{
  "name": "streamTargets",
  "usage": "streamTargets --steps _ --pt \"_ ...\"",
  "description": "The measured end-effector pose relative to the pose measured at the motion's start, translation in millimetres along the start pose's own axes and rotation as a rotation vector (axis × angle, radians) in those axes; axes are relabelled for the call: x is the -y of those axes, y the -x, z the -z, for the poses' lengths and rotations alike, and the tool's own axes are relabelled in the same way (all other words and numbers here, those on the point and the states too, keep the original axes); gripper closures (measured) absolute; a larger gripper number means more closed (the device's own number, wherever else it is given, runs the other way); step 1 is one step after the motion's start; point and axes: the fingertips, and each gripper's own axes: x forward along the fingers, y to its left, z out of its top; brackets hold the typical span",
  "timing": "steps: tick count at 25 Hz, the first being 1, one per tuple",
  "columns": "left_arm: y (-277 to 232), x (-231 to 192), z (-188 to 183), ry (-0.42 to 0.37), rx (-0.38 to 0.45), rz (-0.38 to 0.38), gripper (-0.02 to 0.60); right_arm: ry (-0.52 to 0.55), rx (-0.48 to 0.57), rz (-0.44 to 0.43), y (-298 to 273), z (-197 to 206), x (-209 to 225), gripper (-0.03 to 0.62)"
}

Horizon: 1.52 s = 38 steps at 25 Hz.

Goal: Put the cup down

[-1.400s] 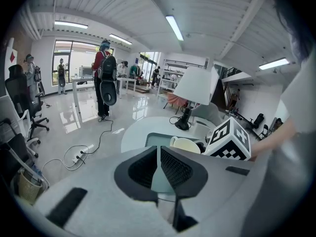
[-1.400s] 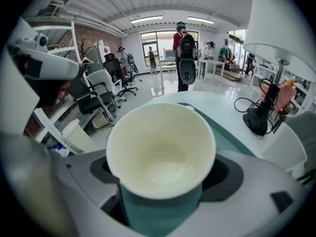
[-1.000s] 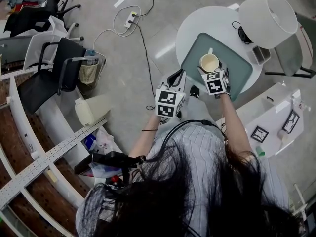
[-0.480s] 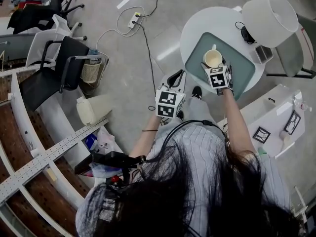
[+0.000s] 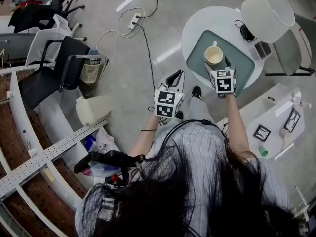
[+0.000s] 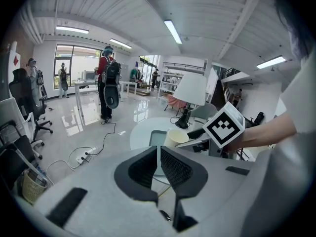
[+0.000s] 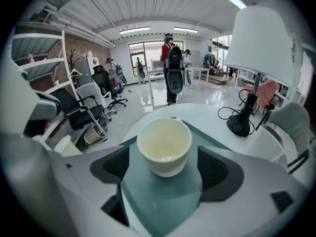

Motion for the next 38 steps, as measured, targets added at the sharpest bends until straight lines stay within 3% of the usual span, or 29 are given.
streamTargets --steps 5,13,25,38 --pt "11.2 5.0 1.3 -0.016 0.012 0.019 0.55 -0.081 0.074 -0.01 33.9 -8.0 -18.0 0.192" --pt "30.4 15.4 4.4 -0.051 0.035 0.055 0.55 -0.101 0.197 -0.011 84.6 -23.1 -55.9 0.192" --pt "76.4 28.2 19.1 -0.11 0.077 0.087 0.549 -0.191 0.258 -0.004 130.5 -8.6 -100.3 0.198" --pt "161.4 40.0 64.8 -0.134 0.118 0.081 0.549 -0.235 0.311 0.015 175.8 26.8 -166.7 0.326"
